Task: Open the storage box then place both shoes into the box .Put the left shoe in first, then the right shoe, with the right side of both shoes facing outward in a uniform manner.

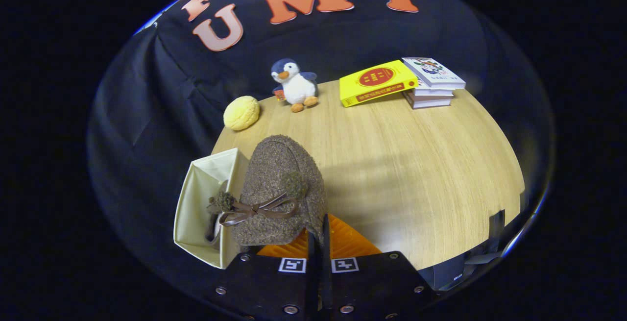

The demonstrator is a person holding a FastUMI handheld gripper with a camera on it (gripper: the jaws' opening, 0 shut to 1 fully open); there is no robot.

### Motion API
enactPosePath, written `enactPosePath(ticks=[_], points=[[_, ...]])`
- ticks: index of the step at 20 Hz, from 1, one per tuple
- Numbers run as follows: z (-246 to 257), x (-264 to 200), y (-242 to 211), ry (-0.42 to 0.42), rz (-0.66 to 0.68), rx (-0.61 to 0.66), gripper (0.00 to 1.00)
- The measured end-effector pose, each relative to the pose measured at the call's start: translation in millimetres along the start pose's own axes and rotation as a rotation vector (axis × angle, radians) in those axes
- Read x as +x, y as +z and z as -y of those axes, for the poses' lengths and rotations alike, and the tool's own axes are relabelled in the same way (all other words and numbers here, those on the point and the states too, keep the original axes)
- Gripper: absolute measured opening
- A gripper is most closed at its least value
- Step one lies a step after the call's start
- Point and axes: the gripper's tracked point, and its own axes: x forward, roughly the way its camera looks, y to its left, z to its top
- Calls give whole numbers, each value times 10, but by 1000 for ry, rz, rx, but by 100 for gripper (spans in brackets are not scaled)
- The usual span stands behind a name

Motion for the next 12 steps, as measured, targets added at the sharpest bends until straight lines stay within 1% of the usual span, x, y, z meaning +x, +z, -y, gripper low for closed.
enactPosePath(ticks=[3,7,10,12], points=[[-488,6,35,39,-2,-18,4],[-1021,131,67,58,-7,-46,4],[-1312,337,-20,63,-45,-52,4],[-1430,479,-94,52,-78,-49,5]])
